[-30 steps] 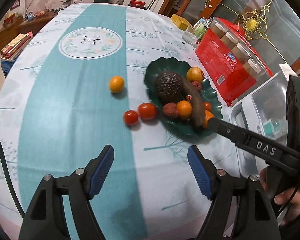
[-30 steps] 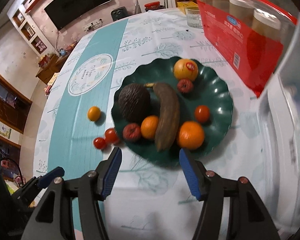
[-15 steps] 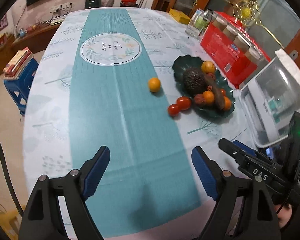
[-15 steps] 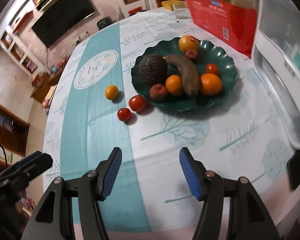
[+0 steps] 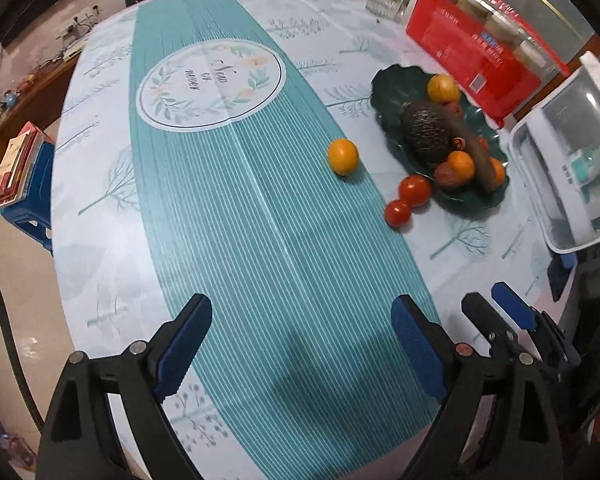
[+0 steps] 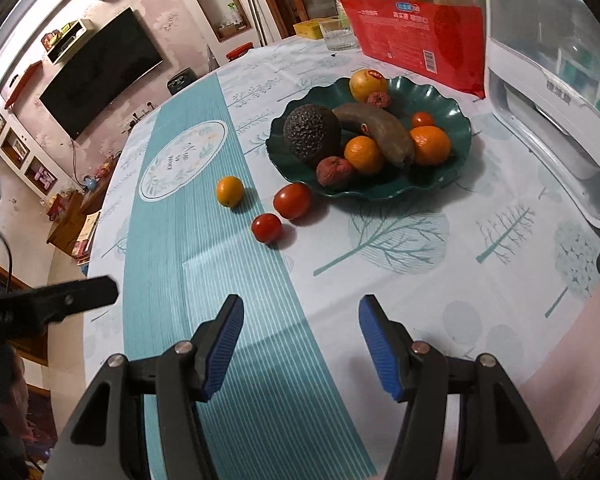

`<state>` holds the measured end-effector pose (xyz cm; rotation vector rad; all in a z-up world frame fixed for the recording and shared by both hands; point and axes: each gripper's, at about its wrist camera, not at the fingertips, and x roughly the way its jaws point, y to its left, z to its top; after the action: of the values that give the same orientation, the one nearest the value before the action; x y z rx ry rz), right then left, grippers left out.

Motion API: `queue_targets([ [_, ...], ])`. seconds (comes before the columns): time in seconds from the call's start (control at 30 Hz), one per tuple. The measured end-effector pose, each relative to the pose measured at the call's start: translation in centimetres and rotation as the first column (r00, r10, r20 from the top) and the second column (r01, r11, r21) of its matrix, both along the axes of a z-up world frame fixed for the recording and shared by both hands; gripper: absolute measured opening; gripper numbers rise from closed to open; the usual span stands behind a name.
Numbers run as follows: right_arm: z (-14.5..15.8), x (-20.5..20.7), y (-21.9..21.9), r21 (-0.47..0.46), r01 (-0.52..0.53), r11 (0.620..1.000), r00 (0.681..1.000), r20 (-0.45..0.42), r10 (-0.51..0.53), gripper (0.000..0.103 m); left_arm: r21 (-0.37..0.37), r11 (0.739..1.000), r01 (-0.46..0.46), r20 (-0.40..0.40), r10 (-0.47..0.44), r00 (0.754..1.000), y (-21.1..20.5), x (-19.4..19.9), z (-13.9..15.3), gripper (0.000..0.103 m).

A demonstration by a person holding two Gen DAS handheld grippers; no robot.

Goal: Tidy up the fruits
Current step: 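Withdraw both open tools from the plate toward the remaining fruit, then grasp the small orange with the left tool while the right tool grasps a tomato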

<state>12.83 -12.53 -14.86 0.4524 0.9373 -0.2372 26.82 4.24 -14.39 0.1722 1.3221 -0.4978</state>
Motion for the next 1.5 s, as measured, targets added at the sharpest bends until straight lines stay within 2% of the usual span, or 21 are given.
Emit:
queue_targets([
  [0.17,-0.7,2.2,1.3,-0.081,-0.068,0.994,0.998,0.013,0.069,0.06,0.03,0.999,0.015,-0.042,-0.014,0.999,-1.7,3.8,-1.6,0.09],
  [0.4,-2.1,4.7,2.0,-0.152,-0.105,0.983,0.994,0.025,0.11,0.06,0.016,0.999,0.03,-0.062,-0.029,0.998,-3.9,8.5,-2.7,0.09],
  [0.73,-3.7,7.9,2.2,-0.223,-0.103,0.969,0.992,0.045,0.116,0.06,-0.078,0.995,0.064,-0.079,-0.071,0.994,-7.2,10.7,-4.8,0.089],
  [0.87,-4.2,8.6,2.4,-0.215,-0.118,0.969,0.992,0.024,0.126,0.058,-0.116,0.991,0.06,-0.083,-0.07,0.994,-8.1,10.9,-5.7,0.079],
  [1.03,-4.8,9.1,2.8,-0.207,-0.144,0.968,0.989,0.002,0.147,0.041,-0.12,0.991,0.066,-0.097,-0.078,0.992,-8.9,11.1,-6.7,0.067],
  [1.2,-5.2,9.6,2.8,-0.205,-0.155,0.966,0.988,-0.011,0.156,0.031,-0.121,0.991,0.058,-0.116,-0.072,0.991,-9.5,11.4,-7.5,0.051],
  [1.3,-5.3,9.8,2.6,-0.208,-0.156,0.966,0.988,-0.012,0.157,0.03,-0.131,0.989,0.06,-0.115,-0.076,0.99,-9.8,11.5,-7.7,0.043],
  [1.37,-5.4,9.9,2.5,-0.206,-0.16,0.965,0.987,-0.012,0.161,0.029,-0.139,0.989,0.059,-0.119,-0.076,0.99,-10.0,11.4,-7.9,0.032],
  [1.5,-5.4,9.8,2.6,-0.213,-0.172,0.962,0.985,-0.012,0.174,0.028,-0.14,0.989,0.056,-0.116,-0.073,0.991,-9.9,11.4,-8.1,0.029],
])
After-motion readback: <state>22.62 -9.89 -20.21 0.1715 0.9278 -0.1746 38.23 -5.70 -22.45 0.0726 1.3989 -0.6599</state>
